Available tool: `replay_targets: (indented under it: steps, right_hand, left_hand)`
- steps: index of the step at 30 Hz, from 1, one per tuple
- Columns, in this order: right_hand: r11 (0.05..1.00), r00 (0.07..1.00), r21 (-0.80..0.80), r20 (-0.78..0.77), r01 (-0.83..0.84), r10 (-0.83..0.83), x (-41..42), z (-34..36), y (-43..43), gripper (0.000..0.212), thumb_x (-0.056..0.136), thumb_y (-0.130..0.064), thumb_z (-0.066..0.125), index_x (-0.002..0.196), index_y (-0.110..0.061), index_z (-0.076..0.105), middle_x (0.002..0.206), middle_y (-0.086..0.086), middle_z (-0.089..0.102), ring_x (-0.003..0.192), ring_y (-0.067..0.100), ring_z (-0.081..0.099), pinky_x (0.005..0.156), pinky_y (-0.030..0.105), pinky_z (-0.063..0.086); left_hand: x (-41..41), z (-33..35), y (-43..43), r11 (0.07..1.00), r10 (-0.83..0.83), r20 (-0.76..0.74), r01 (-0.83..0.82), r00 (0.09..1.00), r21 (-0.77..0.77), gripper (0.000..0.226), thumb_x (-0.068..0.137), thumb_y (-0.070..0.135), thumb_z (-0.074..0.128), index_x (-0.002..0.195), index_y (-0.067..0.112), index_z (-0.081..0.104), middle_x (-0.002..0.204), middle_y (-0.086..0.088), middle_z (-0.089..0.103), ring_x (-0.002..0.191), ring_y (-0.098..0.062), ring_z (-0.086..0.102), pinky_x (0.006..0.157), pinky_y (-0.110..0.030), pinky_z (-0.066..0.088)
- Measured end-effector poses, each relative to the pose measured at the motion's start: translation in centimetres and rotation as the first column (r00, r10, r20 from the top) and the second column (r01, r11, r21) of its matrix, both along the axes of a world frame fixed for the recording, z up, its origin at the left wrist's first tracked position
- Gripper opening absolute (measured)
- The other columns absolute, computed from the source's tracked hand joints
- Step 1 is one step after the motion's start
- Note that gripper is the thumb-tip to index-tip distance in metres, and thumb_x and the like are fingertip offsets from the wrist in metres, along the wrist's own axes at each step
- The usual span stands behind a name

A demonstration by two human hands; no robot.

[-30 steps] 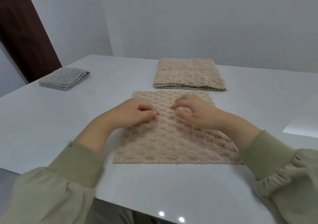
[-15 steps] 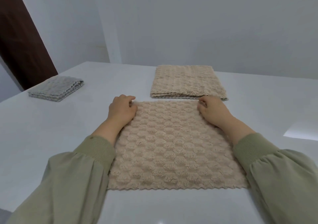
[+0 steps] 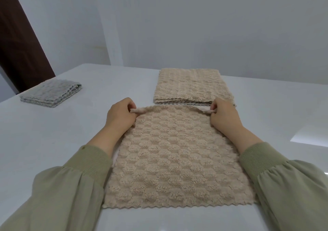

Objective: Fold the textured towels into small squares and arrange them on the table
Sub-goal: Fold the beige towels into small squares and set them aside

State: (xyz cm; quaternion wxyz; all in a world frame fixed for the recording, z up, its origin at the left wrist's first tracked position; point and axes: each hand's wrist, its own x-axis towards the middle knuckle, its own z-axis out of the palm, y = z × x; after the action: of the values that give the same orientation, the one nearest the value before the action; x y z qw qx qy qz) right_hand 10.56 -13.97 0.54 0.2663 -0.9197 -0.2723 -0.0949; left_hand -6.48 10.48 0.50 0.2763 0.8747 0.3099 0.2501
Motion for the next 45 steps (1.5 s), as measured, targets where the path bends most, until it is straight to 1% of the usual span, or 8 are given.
replay_targets:
  steps: [6,13,19,24,31,35,41,45]
  right_hand:
    - [0.985,0.999,0.169,-0.043,0.031,-0.024,-0.1,0.5,-0.6,0.015,0.076,0.002,0.051,0.073,-0.006,0.063,0.072,0.007,0.059,0.074,0.027,0.055,0.059,0.031,0.038]
    - [0.973,0.994,0.209,-0.054,0.102,-0.093,-0.4,2.3,-0.6,0.044,0.082,-0.015,0.060,0.047,-0.014,0.033,0.046,0.002,0.034,0.047,0.018,0.032,0.047,0.027,0.023]
    - [0.816,0.889,0.569,-0.419,0.101,0.182,-1.2,3.3,0.1,0.027,0.096,-0.008,0.045,0.074,-0.006,0.061,0.073,0.015,0.070,0.053,0.017,0.066,0.053,0.030,0.056]
    - [0.685,0.988,0.728,-0.104,-0.003,0.115,-1.7,3.3,0.3,0.022,0.094,-0.013,0.044,0.104,-0.014,0.064,0.087,-0.002,0.061,0.073,0.009,0.053,0.071,0.023,0.045]
    - [0.735,0.982,0.664,-0.186,0.139,-0.018,-1.5,0.9,-0.6,0.013,0.084,-0.011,0.052,0.079,-0.005,0.063,0.075,0.004,0.061,0.070,0.015,0.051,0.061,0.023,0.040]
    - [0.745,0.977,0.647,-0.210,0.162,-0.030,-2.0,0.8,-1.1,0.019,0.079,-0.003,0.049,0.081,-0.014,0.064,0.067,-0.003,0.057,0.059,0.011,0.048,0.062,0.024,0.037]
    - [0.691,0.984,0.703,-0.155,0.169,-0.084,-4.4,1.2,-2.5,0.021,0.078,-0.002,0.046,0.076,-0.014,0.063,0.064,-0.006,0.055,0.061,0.010,0.046,0.064,0.023,0.035]
    - [0.950,0.988,0.282,-0.107,0.137,-0.111,-5.2,0.4,-3.2,0.017,0.081,-0.011,0.050,0.086,-0.015,0.066,0.088,0.002,0.060,0.088,0.022,0.052,0.074,0.029,0.036]
  left_hand:
    - [-0.7,0.3,-0.2,0.996,0.032,0.097,-0.023,0.995,-0.091,0.010,0.075,0.014,0.072,0.069,0.019,0.066,0.065,-0.001,0.066,0.062,-0.025,0.066,0.067,-0.042,0.057]
    - [-0.7,0.8,-1.1,0.945,0.171,0.340,-0.056,0.925,-0.324,0.014,0.084,0.017,0.059,0.075,0.016,0.070,0.058,-0.002,0.062,0.053,-0.021,0.054,0.056,-0.028,0.042]
    - [-0.7,1.9,-1.5,0.814,0.127,0.531,0.218,0.838,-0.538,0.012,0.087,0.008,0.062,0.091,0.014,0.071,0.090,-0.005,0.074,0.088,-0.017,0.071,0.088,-0.035,0.053]
    - [-0.9,3.0,-2.3,0.700,0.109,0.686,0.435,0.719,-0.567,0.017,0.091,0.015,0.055,0.100,0.015,0.069,0.107,-0.008,0.071,0.103,-0.016,0.066,0.092,-0.028,0.049]
    - [-1.1,1.7,-1.9,0.649,0.270,0.496,0.224,0.825,-0.727,0.013,0.087,0.013,0.063,0.077,0.008,0.068,0.076,-0.007,0.067,0.069,-0.019,0.067,0.062,-0.024,0.055]
    - [-1.9,1.6,-2.6,0.728,0.173,0.430,0.178,0.886,-0.662,0.013,0.085,0.000,0.061,0.083,0.010,0.069,0.080,-0.009,0.066,0.061,-0.017,0.064,0.052,-0.022,0.053]
    - [-4.4,2.9,-3.7,0.641,-0.019,0.450,0.356,0.893,-0.680,0.029,0.087,-0.005,0.047,0.091,0.010,0.072,0.061,-0.005,0.051,0.044,-0.015,0.048,0.043,-0.021,0.044]
    - [-5.3,2.4,-3.7,0.914,-0.060,0.122,0.104,0.991,-0.393,0.028,0.084,0.005,0.052,0.084,0.023,0.073,0.060,0.004,0.057,0.053,-0.011,0.052,0.058,-0.025,0.044]
